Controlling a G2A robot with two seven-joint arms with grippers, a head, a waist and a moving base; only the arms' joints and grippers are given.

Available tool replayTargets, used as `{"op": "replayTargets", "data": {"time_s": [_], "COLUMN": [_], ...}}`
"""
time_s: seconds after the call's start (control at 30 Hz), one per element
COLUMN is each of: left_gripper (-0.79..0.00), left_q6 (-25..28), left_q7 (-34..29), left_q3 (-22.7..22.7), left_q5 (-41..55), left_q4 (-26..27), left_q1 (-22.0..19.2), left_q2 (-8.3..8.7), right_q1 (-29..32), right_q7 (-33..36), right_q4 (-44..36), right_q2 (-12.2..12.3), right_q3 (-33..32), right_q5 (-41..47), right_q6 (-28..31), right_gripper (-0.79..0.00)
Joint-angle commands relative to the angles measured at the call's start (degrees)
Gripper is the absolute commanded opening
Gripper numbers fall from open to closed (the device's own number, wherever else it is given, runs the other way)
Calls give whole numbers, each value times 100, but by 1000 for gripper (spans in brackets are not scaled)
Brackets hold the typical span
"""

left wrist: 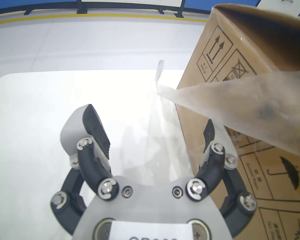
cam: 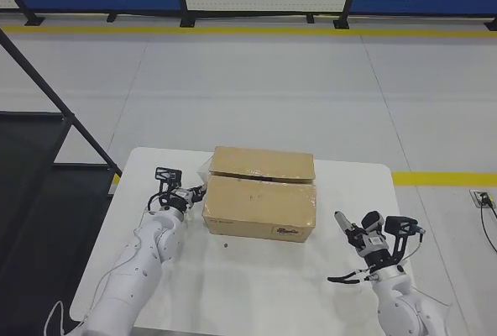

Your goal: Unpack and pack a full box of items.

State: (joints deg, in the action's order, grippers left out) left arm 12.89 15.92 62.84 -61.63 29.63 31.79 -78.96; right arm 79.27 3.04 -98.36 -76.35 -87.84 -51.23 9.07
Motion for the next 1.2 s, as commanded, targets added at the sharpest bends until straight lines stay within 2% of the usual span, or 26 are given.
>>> {"op": "replayTargets", "data": {"time_s": [0.0,0.27,0.63,1.17], "left_gripper": [0,0,0,0], "left_q6": [73,16,60,-420], "left_q7": [144,822,1387,1391], "left_q3": [1,86,425,914], "left_q5": [30,20,40,-714], "left_q4": [-86,-225,150,1218], "left_q1": [-38,-38,321,1545], "left_q2": [-16,-12,148,513], "right_q1": [-17,-143,-364,-535], "right_q7": [24,100,185,223], "right_q4": [2,91,242,427], "right_q2": [3,12,24,45], "right_q3": [15,91,212,309], "right_q5": [-13,-19,-1,20], "right_q6": [-6,31,134,238], "right_gripper": [0,0,0,0]}}
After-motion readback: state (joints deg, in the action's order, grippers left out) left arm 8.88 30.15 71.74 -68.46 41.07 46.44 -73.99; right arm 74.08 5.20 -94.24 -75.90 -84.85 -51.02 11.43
